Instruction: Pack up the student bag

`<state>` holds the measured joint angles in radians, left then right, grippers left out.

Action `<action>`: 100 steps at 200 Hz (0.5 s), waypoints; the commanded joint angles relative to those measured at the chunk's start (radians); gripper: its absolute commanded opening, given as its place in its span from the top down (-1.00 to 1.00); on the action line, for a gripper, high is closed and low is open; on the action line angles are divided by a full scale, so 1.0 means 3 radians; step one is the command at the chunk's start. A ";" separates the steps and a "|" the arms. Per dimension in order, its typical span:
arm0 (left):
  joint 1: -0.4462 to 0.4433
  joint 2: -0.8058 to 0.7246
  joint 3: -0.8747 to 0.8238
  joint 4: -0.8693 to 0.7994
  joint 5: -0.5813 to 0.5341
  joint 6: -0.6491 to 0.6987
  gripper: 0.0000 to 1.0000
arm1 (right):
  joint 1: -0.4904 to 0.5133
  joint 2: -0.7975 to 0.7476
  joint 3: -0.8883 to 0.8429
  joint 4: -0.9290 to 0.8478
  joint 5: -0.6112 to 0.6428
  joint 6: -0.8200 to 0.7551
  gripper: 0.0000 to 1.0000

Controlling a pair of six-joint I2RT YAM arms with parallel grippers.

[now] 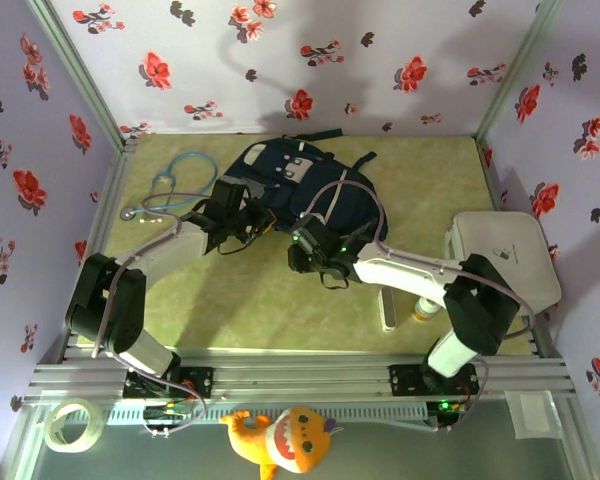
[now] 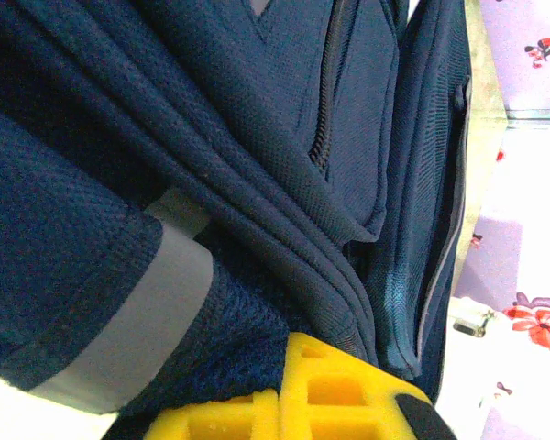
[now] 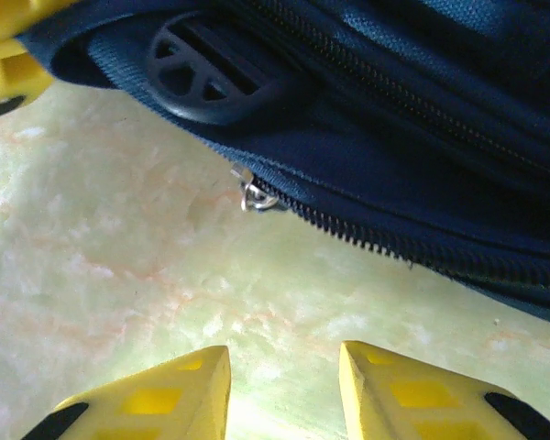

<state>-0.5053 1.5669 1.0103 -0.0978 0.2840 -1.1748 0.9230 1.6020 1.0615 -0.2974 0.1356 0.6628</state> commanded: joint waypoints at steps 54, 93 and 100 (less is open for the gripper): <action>-0.0080 -0.0072 0.0242 0.0214 0.0144 0.0028 1.00 | -0.0004 0.0260 0.0412 0.0168 0.0498 0.0066 0.42; -0.0080 -0.0094 0.0296 0.0166 0.0144 0.0045 1.00 | -0.0024 0.0361 0.0521 -0.0013 0.0642 0.0207 0.43; -0.0082 -0.0095 0.0295 0.0163 0.0147 0.0050 1.00 | -0.0024 0.0378 0.0522 -0.0014 0.0642 0.0216 0.43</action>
<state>-0.5117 1.5669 1.0370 -0.1062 0.2832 -1.1755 0.9218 1.6859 1.1809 -0.2699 0.2642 0.6903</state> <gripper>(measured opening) 0.040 0.284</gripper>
